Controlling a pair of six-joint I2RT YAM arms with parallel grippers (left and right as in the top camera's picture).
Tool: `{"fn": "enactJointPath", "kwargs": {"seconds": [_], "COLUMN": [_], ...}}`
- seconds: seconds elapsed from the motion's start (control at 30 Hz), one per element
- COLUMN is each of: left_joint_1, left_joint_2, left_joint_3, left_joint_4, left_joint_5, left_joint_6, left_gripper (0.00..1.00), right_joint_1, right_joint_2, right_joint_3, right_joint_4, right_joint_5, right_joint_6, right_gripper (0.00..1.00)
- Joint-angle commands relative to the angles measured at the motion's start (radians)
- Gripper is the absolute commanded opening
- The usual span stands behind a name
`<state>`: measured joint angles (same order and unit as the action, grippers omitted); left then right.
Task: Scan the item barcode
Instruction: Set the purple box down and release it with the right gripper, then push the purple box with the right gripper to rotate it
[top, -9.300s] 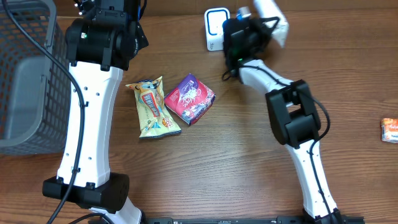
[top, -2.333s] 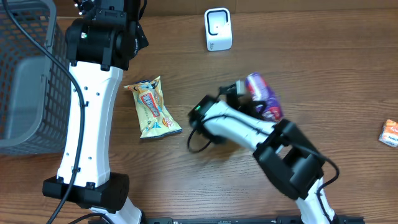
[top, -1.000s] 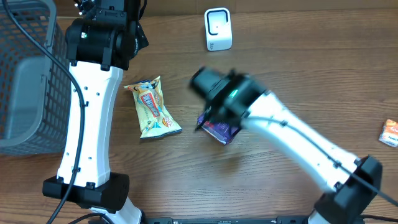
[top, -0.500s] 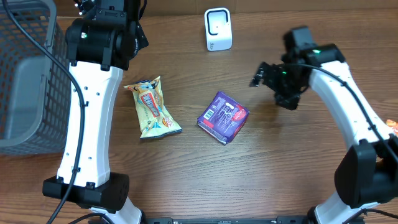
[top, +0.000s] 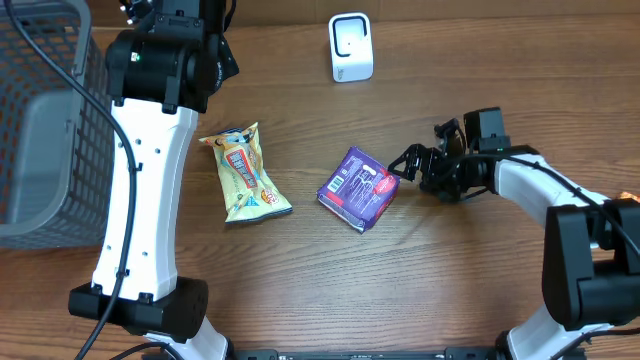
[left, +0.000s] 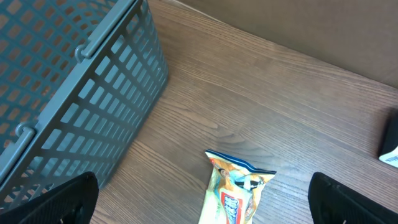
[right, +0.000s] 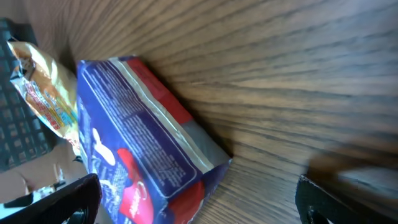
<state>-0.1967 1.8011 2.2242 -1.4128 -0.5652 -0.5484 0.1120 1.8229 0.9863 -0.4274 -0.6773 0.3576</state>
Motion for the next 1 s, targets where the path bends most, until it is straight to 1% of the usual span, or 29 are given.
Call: {"fn": "enactJointPath", "kwargs": {"seconds": [0.0,0.2,0.3,0.4,0.53,0.6,0.67,0.7,0.77,0.8,0.9,0.97], "left_joint_1": [-0.006,-0.006,-0.006,-0.006,-0.006,-0.006,-0.006,-0.006,-0.006,-0.006,-0.006,-0.006], "left_joint_2": [0.01,0.01,0.01,0.01,0.01,0.01,0.01,0.01,0.01,0.01,0.01,0.01], "left_joint_3": [0.009,0.009,0.009,0.009,0.009,0.009,0.009,0.009,0.009,0.009,0.009,0.009], "left_joint_4": [0.003,0.003,0.003,0.003,0.003,0.003,0.003,0.003,0.003,0.003,0.003,0.003], "left_joint_5": [-0.01,-0.01,-0.01,-0.01,-0.01,-0.01,-0.01,-0.01,-0.01,-0.01,-0.01,-0.01], "left_joint_6": [-0.016,-0.017,-0.017,-0.017,-0.017,-0.016,-0.017,-0.016,-0.016,-0.016,-0.017,-0.017], "left_gripper": [1.0,1.0,1.0,1.0,1.0,1.0,1.0,1.0,1.0,1.0,1.0,1.0], "right_joint_1": [0.006,0.015,0.029,0.033,0.037,0.043,0.05,0.051,0.052,0.052,0.052,0.052], "right_joint_2": [0.058,0.192,0.243,0.256,0.256,0.256,0.256,0.256,0.256,0.256,0.256,0.255], "right_joint_3": [-0.021,-0.021,-0.021,-0.021,-0.021,-0.021,-0.021,-0.021,-0.021,-0.021,-0.021,-0.021], "right_joint_4": [0.028,0.137,0.15,0.157,0.148,0.148,0.146,0.146,0.148,0.15,0.15,0.15], "right_joint_5": [-0.053,-0.195,-0.231,-0.28,-0.285,-0.284,-0.274,-0.271,-0.263,-0.262,-0.263,-0.264], "right_joint_6": [-0.023,-0.026,-0.026,-0.058,-0.063,-0.063,-0.062,-0.063,-0.058,-0.059,-0.059,-0.059], "right_gripper": [1.0,1.0,1.0,1.0,1.0,0.85,0.59,0.49,0.39,0.32,0.04,0.04]}}
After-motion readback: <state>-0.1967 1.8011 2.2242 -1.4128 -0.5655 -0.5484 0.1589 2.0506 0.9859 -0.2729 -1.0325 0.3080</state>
